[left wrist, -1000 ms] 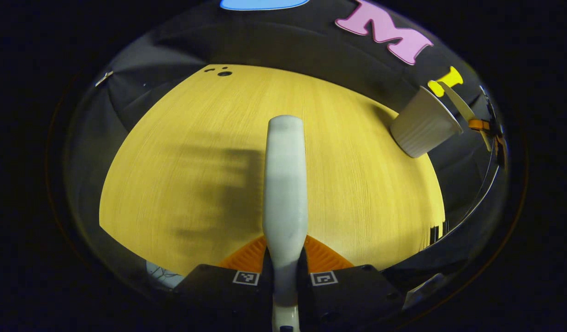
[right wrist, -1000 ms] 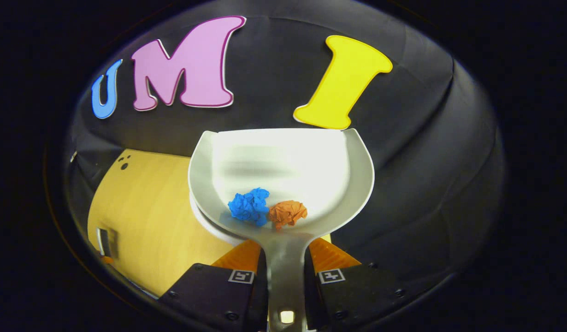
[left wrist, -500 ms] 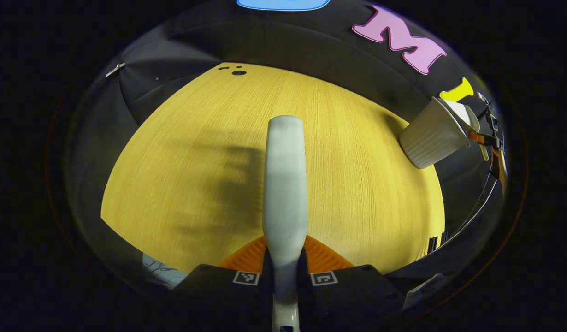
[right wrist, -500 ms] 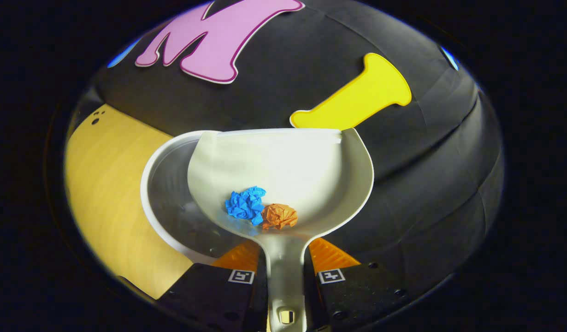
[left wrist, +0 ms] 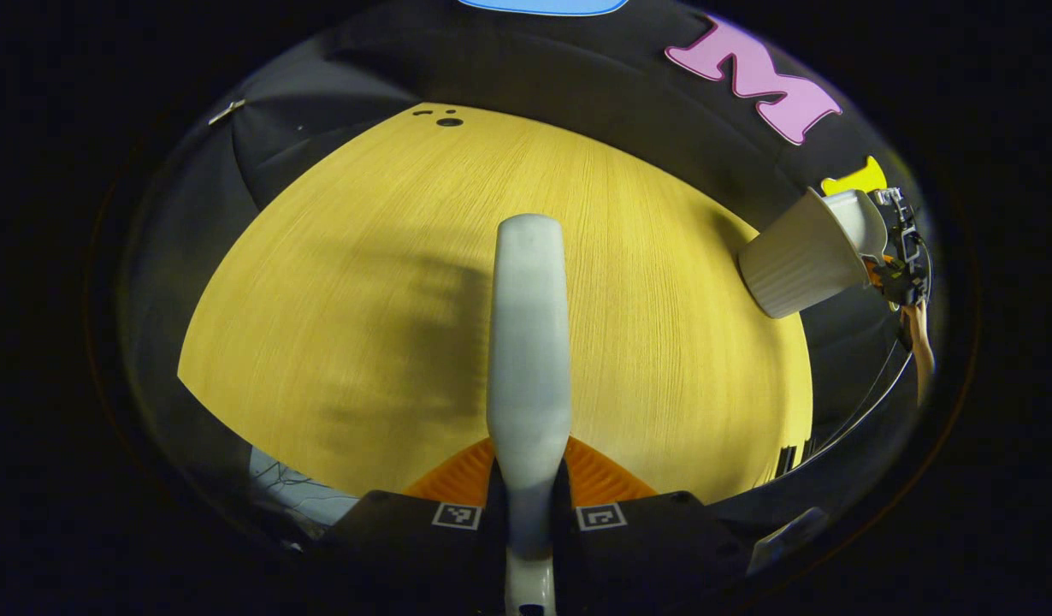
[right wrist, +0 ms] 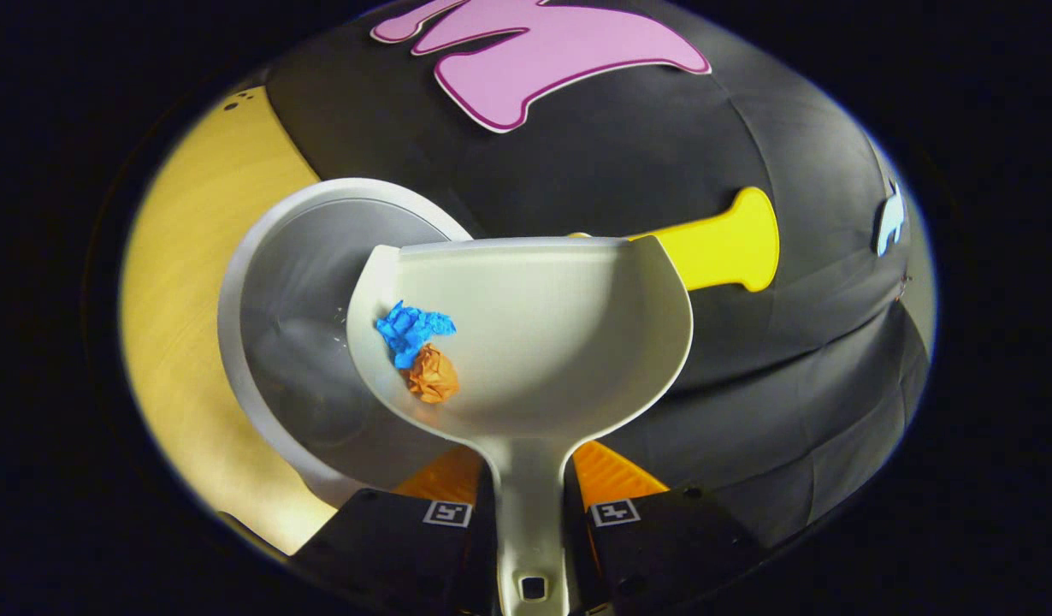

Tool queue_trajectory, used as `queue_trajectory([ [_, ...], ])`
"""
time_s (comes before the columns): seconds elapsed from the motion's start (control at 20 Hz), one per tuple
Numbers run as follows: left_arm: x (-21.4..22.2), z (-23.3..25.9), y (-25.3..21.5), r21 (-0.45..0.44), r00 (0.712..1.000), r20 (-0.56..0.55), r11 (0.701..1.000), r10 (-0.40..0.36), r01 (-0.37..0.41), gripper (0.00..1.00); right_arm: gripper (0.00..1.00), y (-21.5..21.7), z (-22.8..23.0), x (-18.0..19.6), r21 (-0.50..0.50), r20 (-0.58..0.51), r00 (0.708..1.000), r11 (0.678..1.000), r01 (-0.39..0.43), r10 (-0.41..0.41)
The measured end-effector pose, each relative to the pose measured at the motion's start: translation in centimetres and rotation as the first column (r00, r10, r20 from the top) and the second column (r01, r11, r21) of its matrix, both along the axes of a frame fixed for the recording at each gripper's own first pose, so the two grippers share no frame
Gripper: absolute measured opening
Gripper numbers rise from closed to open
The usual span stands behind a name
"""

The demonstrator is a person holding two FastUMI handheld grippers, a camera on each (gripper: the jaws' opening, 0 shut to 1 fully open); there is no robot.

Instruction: Pick up the small broom and dustpan from the desktop, sweep the trash into the dustpan with the broom, and then empty the trash into the garbage bin.

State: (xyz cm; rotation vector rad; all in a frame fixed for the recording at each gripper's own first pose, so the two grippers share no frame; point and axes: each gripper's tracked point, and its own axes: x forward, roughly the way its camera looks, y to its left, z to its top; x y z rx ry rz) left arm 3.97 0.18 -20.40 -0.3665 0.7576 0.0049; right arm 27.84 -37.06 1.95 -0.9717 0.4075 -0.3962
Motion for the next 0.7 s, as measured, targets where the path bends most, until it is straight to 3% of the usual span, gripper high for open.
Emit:
queue_trajectory([
  [0.3,0.3,0.7,0.2,-0.011,1.000,0.011,1.000,0.018,-0.018,0.26,0.35,0.4,1.9,0.0,-0.212,-0.041,0.999,0.977,-0.031,0.022],
  [0.35,0.2,0.5,0.1,-0.013,1.000,0.010,1.000,0.017,-0.017,0.26,0.39,0.1,2.1,-0.1,-0.231,-0.050,0.998,0.972,-0.034,0.023],
  [0.4,0.2,0.4,0.1,-0.014,1.000,0.006,1.000,0.016,-0.016,0.26,0.35,-0.2,2.5,-0.5,-0.251,-0.057,0.998,0.967,-0.036,0.022],
  [0.65,-0.1,-0.3,-0.4,-0.015,1.000,-0.012,1.000,-0.003,0.003,0.26,0.35,-0.7,4.7,-2.0,-0.354,-0.114,0.993,0.932,-0.076,0.038],
  [0.7,-0.1,-0.3,-0.3,-0.007,1.000,-0.016,1.000,-0.009,0.009,0.26,0.31,-1.1,4.7,-2.1,-0.372,-0.118,0.992,0.925,-0.080,0.038],
])
